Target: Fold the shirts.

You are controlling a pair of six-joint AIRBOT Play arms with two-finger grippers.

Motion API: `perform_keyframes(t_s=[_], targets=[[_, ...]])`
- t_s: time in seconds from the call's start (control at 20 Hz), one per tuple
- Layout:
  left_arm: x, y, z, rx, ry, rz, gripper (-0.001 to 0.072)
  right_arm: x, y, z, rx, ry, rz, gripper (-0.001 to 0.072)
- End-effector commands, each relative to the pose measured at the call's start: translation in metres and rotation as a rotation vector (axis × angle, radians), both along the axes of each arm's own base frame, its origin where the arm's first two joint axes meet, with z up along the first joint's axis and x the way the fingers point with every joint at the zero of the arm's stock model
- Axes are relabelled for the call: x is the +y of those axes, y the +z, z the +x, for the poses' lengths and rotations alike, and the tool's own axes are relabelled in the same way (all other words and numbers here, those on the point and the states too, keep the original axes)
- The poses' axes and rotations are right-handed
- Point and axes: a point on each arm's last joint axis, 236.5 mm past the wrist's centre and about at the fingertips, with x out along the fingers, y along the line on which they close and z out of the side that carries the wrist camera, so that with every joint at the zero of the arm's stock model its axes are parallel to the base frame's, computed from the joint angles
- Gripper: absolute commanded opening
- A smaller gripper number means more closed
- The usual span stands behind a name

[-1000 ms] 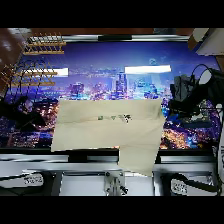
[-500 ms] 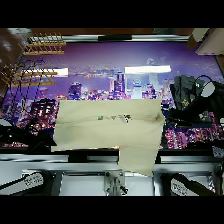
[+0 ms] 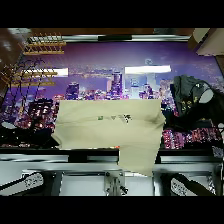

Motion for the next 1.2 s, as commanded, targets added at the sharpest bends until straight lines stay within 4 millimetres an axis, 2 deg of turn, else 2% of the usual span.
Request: perform_keyframes(t_s=[0.0,0.1,0.2,0.25,0.3,0.5,0.8,0.85,0.9,0.95,1.0,1.05,1.1,1.15], targets=[[-0.008,0.006,-0.005,-0.011,-0.047,-0.043,0.0033,0.043,-0.025,-0.057,0.112,-0.091,0.262,0.0624],[-0.009,0.007,-0.006,-0.01,-0.048,-0.046,0.0034,0.047,-0.042,-0.07,0.112,-0.138,0.256,0.0623],[-0.01,0.008,-0.007,-0.005,-0.048,-0.052,0.0033,0.042,-0.051,-0.079,0.133,-0.123,0.21,0.0617],[-0.01,0.008,-0.007,-0.005,-0.048,-0.053,0.0033,0.043,-0.053,-0.076,0.123,-0.117,0.2,0.0562],[-0.01,0.008,-0.007,-0.005,-0.048,-0.052,0.0034,0.046,-0.056,-0.076,0.117,-0.104,0.194,0.054],[-0.01,0.008,-0.007,-0.004,-0.049,-0.053,0.0034,0.057,-0.071,-0.08,0.098,-0.108,0.19,0.054],[-0.01,0.008,-0.007,-0.003,-0.05,-0.055,0.0033,0.056,-0.081,-0.074,0.071,-0.135,0.169,0.054],[-0.01,0.008,-0.007,-0.003,-0.049,-0.055,0.0034,0.058,-0.082,-0.073,0.07,-0.145,0.178,0.0499],[-0.01,0.008,-0.007,-0.003,-0.05,-0.055,0.0034,0.062,-0.083,-0.072,0.069,-0.162,0.194,0.0413],[-0.011,0.009,-0.007,-0.004,-0.048,-0.058,0.0034,0.066,-0.082,-0.073,0.071,-0.167,0.209,0.0358],[-0.012,0.01,-0.006,-0.006,-0.045,-0.064,0.0033,0.067,-0.081,-0.077,0.077,-0.14,0.219,0.0262],[-0.014,0.011,-0.005,-0.011,-0.043,-0.074,0.0033,0.067,-0.08,-0.083,0.089,-0.111,0.227,0.0122],[-0.015,0.012,-0.003,-0.023,-0.045,-0.079,0.0032,0.069,-0.076,-0.085,0.096,-0.092,0.241,0.0064],[-0.014,0.014,0.0,-0.035,-0.049,-0.078,0.0032,0.072,-0.07,-0.082,0.074,-0.069,0.266,0.0064]])
